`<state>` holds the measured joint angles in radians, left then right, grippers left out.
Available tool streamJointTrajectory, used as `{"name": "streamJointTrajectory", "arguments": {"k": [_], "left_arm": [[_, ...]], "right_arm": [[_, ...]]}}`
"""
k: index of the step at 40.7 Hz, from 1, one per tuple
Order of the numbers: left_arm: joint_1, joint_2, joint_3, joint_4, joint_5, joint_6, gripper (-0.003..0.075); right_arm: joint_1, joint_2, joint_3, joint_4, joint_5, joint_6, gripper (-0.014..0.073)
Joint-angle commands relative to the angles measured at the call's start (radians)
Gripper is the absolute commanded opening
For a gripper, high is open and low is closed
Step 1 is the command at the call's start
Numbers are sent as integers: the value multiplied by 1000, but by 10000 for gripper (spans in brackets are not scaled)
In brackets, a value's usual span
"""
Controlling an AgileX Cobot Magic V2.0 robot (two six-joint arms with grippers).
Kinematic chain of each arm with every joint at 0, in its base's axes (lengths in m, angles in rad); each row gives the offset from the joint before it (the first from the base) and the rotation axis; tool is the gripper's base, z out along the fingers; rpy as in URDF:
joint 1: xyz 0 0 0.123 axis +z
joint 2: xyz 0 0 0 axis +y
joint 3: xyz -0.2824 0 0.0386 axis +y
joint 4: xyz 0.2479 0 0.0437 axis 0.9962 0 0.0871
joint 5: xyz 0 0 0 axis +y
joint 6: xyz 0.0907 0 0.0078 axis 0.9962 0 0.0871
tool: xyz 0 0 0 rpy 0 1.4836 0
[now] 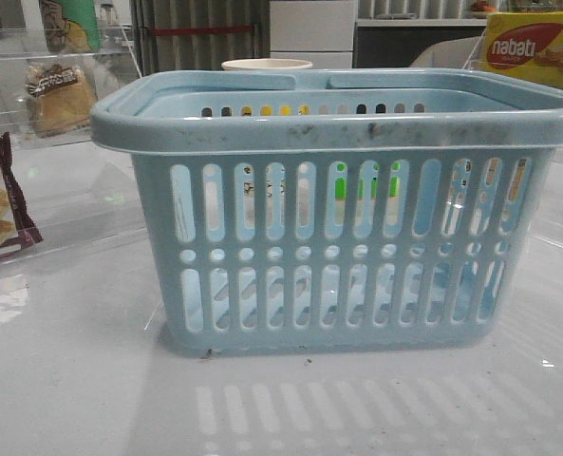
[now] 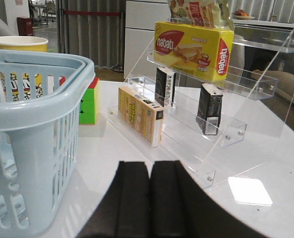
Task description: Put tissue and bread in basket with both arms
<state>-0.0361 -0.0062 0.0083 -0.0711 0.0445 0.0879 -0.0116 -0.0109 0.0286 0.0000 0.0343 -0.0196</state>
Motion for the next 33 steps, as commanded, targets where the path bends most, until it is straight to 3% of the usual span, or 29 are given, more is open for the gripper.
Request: {"name": "streamJointTrajectory", "arguments": {"k": [1,24,33], "left_arm": [[1,-18,-3,-10,-86,-5,92],[1,-18,-10,-3,-124,-5,92],[1,-14,-129,-3,-108,-5,92]], "right_arm": [[-4,-18,1,0,-92,-5,57],[-4,-18,-3,0,-102,-5,57],[-4,-17,-130,0,-54,-5,57]]}}
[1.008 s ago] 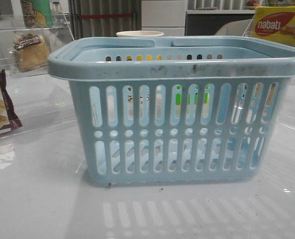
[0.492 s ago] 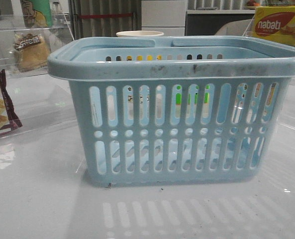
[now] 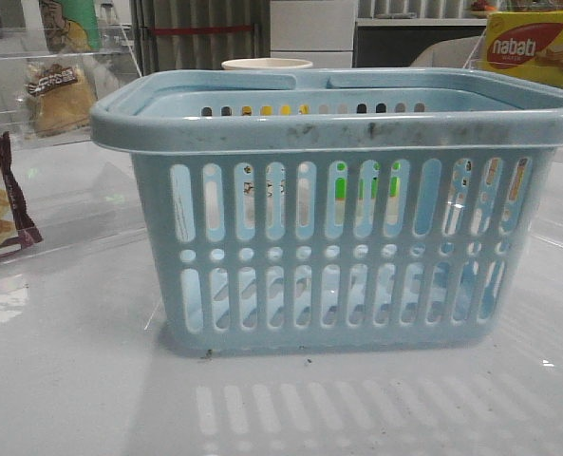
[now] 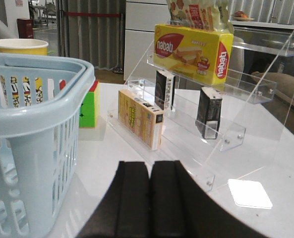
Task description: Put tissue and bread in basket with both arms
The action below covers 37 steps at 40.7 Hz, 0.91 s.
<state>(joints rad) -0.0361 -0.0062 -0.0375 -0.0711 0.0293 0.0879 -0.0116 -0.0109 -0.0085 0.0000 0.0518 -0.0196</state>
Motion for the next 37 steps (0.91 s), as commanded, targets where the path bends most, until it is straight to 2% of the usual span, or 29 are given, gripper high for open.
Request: {"name": "streamJointTrajectory", "arguments": {"k": [1,11,23,28,37], "left_arm": [[1,-12,-100,-3,-87,-5,92],[1,82,-347,-1,43,-5,92],[1,347,-650,1,316,-5,92],[1,453,-720,1,421,-5,92],[1,578,-705,-3,475,-5,92]], "right_arm": [[-4,-15,-119,0,-52,-5,57],[-4,83,-391,0,107,-5,57],[-4,311,-682,0,360,-5,57],[-4,408,-729,0,457,-5,57],[-4,555,-722,0,557,-5,57]]}}
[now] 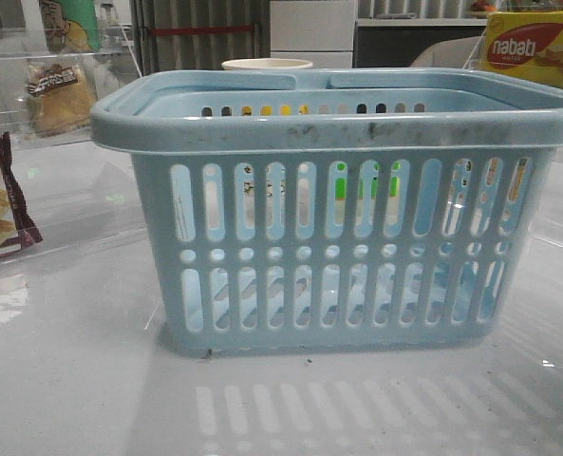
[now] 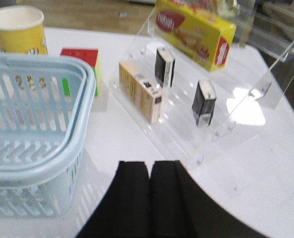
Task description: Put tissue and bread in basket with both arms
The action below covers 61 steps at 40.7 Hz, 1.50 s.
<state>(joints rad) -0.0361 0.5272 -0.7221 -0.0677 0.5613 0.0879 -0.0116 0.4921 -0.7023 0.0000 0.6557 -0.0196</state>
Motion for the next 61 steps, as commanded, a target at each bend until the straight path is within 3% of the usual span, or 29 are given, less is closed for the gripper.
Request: {"name": "streamJointTrajectory", "arguments": {"k": [1,11,13,19,23,38,61], "left_arm": [[1,56,-16,-6,-57,-5,92],[1,165,-9,-3,-24,-5,123],[1,181,-9,6,-24,-3,179],[1,218,-9,21,-24,7,447],[1,233,-9,21,-24,7,496],[1,233,-9,21,-28,7,494],[1,233,-9,21,-28,7,494]], "right_arm": [[-4,70,-26,0,-45,-5,57],[-4,213,-10,-5,-42,-5,94],[-4,237,-10,-5,-42,-5,165],[-4,299,-10,-5,-64,-5,449],[-4,348,-17,-9,-102,-5,524],[-126,610,-271,-9,-94,8,520],[-192,1010,-629,-116,-23,8,520]]}}
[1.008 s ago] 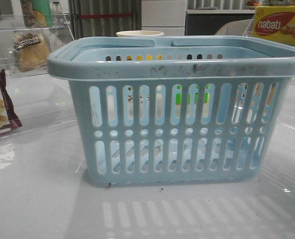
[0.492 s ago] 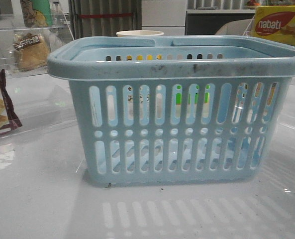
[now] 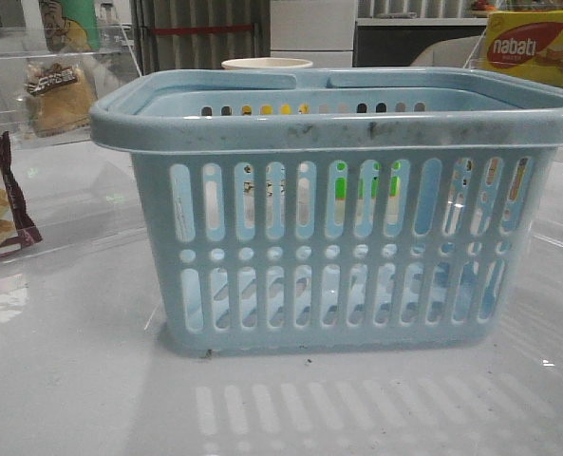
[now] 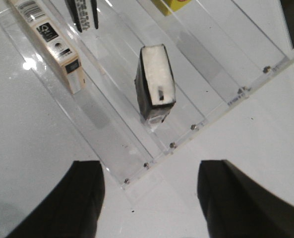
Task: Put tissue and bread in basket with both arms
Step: 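Grasp the white tissue pack with the right gripper and lift it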
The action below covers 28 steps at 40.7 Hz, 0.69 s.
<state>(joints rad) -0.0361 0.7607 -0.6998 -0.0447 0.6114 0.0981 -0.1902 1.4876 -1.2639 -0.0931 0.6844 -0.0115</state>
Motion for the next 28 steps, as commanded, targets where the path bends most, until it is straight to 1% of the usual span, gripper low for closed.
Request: {"name": "streamJointTrajectory", "arguments": {"k": [1,9,21,24,28], "left_arm": [[1,0,-31,-3,-78,-3,494],[1,0,-31,-3,-78,-3,494],[1,0,-31,-3,-78,-3,494],[1,0,-31,-3,-78,-3,494],[1,0,-31,-3,-78,-3,494]], "right_arm": [[-14,23,-74,-23,-55,0,520],[-15,136,-122,-23,-119,0,520],[-15,252,-133,-32,-246,0,515],[-15,267,-133,-48,-259,0,471],[-15,270,-133,-53,-261,0,334]]}}
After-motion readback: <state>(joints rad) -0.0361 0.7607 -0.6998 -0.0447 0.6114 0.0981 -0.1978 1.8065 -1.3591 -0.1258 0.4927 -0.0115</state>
